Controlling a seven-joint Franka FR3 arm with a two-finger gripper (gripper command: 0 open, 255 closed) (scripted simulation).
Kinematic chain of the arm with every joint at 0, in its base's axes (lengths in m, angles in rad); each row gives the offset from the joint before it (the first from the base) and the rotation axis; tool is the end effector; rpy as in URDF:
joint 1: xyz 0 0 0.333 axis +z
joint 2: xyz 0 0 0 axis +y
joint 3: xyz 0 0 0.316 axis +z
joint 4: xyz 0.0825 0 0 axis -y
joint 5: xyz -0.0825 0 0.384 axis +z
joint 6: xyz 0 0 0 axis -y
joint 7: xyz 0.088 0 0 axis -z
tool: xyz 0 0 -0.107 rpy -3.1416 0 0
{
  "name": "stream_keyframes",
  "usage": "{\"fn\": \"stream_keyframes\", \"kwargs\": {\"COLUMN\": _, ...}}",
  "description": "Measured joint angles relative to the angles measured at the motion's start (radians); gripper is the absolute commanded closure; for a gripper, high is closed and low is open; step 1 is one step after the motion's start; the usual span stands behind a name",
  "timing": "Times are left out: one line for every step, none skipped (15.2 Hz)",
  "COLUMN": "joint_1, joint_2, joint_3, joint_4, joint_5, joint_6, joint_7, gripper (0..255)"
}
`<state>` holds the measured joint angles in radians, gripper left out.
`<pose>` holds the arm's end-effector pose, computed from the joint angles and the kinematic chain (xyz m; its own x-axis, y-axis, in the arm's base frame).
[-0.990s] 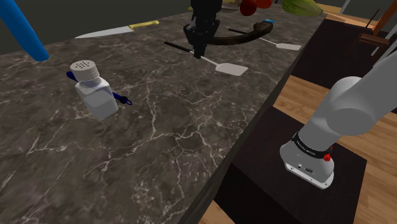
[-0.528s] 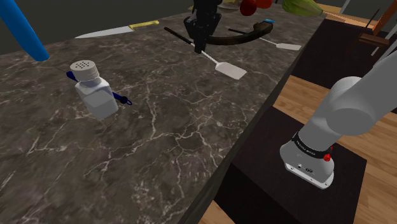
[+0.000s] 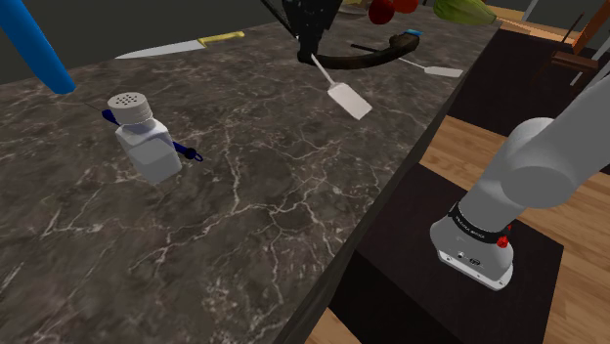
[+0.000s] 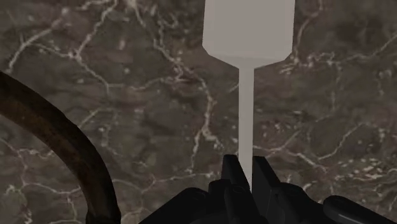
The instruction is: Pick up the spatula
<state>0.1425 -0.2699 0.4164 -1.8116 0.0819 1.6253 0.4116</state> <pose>0.3889 0.2849 0.6410 0.9887 0.1345 0.0667 0.1348 -0.9909 -0.0006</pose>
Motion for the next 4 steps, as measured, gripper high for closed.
{"fn": "stream_keyframes", "kwargs": {"joint_1": -0.001, "joint_2": 0.002, "joint_3": -0.001, "joint_4": 0.017, "joint_5": -0.001, "joint_6": -0.016, "joint_7": -0.001, "gripper": 255}}
{"fn": "stream_keyframes", "kwargs": {"joint_1": -0.002, "joint_2": 0.009, "joint_3": 0.000, "joint_4": 0.038, "joint_5": -0.004, "joint_6": -0.029, "joint_7": 0.001, "gripper": 255}}
{"fn": "stream_keyframes", "kwargs": {"joint_1": -0.002, "joint_2": 0.011, "joint_3": 0.000, "joint_4": 0.049, "joint_5": -0.004, "joint_6": -0.039, "joint_7": 0.002, "gripper": 255}}
{"fn": "stream_keyframes", "kwargs": {"joint_1": -0.002, "joint_2": 0.016, "joint_3": 0.001, "joint_4": 0.064, "joint_5": -0.006, "joint_6": -0.049, "joint_7": 0.004, "gripper": 255}}
